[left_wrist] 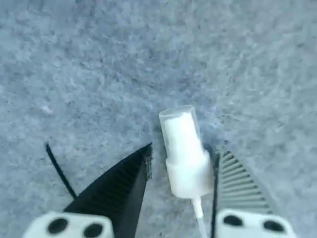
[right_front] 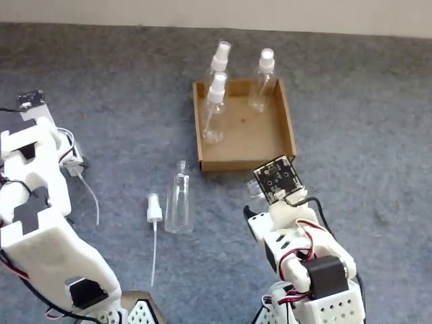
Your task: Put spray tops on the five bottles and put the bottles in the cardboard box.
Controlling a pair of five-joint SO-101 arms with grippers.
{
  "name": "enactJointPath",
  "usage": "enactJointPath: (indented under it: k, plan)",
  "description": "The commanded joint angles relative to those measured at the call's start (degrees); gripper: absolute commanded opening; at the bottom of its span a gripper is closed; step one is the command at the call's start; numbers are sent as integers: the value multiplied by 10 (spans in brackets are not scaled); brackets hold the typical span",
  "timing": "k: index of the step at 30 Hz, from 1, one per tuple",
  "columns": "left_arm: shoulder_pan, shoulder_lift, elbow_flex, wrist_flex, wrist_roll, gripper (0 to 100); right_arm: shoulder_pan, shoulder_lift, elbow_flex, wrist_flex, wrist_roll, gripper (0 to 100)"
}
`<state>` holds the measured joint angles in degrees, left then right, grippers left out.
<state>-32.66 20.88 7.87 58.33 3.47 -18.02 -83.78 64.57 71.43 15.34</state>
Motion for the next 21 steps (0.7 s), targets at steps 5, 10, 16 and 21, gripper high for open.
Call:
enactJointPath:
  k: [5, 10, 16, 21]
  plan:
    - [13, -8, 0, -31, -2, 98, 5, -6, -6, 2, 8, 10]
    - [30, -18, -8, -30, -25, 50, 3, -6, -6, -3, 8, 10]
    - [56, -92, -62, 13, -30, 11, 3, -6, -6, -54, 8, 5]
    - [101, -217, -106, 111, -29, 11, 0, -1, -5, -178, 7, 5]
